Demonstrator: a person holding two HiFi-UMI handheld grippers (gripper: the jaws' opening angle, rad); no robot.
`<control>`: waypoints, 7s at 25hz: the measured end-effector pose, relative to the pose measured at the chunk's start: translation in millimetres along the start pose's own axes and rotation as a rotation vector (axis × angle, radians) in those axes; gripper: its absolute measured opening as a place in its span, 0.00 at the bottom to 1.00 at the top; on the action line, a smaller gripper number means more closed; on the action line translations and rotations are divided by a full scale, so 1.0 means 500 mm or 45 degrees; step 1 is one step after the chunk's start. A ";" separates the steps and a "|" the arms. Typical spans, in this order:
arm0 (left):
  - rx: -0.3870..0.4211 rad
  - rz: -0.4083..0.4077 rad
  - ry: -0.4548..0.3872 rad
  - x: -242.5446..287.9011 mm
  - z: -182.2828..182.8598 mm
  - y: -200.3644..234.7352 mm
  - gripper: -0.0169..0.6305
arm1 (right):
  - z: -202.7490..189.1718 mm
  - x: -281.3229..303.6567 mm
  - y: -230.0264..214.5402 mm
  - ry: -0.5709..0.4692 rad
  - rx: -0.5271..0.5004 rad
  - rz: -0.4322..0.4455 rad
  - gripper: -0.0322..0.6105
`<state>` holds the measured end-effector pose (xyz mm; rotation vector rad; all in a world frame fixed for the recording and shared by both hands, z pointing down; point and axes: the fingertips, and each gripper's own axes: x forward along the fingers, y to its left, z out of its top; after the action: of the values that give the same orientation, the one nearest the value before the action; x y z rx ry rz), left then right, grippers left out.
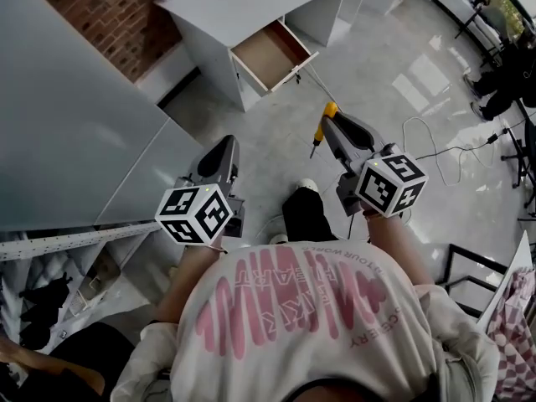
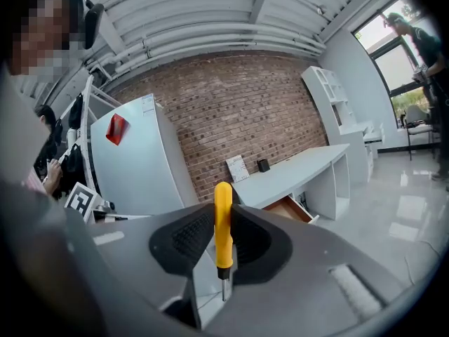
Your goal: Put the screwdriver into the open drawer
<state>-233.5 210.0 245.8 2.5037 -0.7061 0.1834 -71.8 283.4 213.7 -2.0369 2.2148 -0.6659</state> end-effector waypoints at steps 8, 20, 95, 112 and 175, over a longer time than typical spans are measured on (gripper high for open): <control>-0.050 0.069 0.013 0.095 0.002 0.026 0.04 | -0.013 0.078 -0.092 0.076 0.032 0.043 0.19; -0.087 0.120 -0.059 0.339 0.082 -0.004 0.04 | 0.106 0.189 -0.297 0.098 0.005 0.130 0.19; -0.273 0.801 -0.268 0.565 0.284 0.547 0.04 | -0.223 0.960 -0.758 0.695 0.435 -0.121 0.19; -0.430 1.040 -0.275 0.511 0.166 0.479 0.04 | -0.319 1.056 -0.829 0.863 0.297 -0.104 0.19; -0.614 1.173 -0.297 0.460 0.012 0.512 0.04 | -0.590 1.110 -0.689 1.351 -1.066 0.638 0.20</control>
<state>-170.4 -81.8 417.1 1.6074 -1.7262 0.0288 84.5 -182.2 735.5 -1.1965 3.9608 -1.0104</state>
